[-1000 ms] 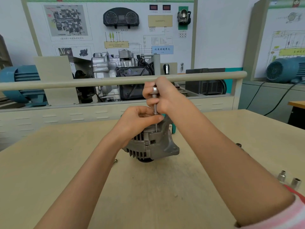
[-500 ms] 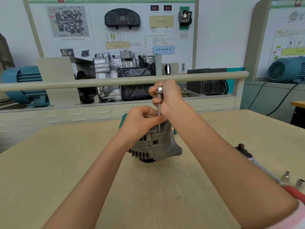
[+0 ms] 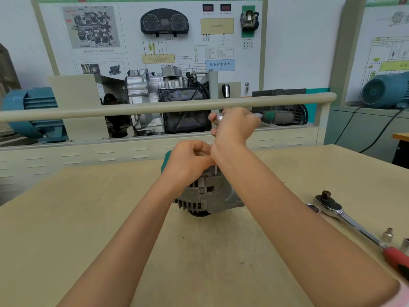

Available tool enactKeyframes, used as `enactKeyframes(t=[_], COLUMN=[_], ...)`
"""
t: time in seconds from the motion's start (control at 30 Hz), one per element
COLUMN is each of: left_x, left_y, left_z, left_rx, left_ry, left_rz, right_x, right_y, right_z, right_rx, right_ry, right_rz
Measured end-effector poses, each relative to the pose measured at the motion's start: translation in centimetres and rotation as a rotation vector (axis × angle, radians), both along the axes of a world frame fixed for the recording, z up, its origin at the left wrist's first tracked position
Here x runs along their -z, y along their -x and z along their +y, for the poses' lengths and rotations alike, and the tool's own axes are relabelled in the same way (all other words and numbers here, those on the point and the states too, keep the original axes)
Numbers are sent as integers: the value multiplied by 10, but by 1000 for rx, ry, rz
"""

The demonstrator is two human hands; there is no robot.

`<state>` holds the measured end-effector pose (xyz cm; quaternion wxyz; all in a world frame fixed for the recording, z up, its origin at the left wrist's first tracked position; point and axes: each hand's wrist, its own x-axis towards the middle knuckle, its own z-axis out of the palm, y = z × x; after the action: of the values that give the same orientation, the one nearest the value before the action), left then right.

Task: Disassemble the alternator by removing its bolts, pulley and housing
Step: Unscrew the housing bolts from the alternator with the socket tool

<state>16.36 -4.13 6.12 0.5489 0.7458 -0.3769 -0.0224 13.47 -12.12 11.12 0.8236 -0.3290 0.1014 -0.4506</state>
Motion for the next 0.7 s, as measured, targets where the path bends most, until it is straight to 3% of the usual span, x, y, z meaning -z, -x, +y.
enactKeyframes(t=[0.07,0.17,0.3,0.37,0.43,0.57,0.63,0.7], left_x=[1,0,-1,-2,-2,0,1,1], left_y=[0,0,-2,-3,-2,-1,-1,-1], left_z=[-1,1,5,6,5,2,2,2], left_rx=[-10,13,72,77,75,29,19,24], left_ry=[6,4,-15,0,13,19,14,12], left_rz=[3,28,60,76,82,24,11,19], right_x=[-2,-10,-14,-13,-11,-1,-2,-7], right_y=[1,2,0,4,7,4,3,5], right_z=[-1,-10,-28,-30,-22,2,2,-1], right_rx=[-67,-414,-914,-1021,-904,-93,-63,-226], right_ry=[21,91,117,114,108,45,35,124], right_rz=[56,202,213,195,173,50,44,158])
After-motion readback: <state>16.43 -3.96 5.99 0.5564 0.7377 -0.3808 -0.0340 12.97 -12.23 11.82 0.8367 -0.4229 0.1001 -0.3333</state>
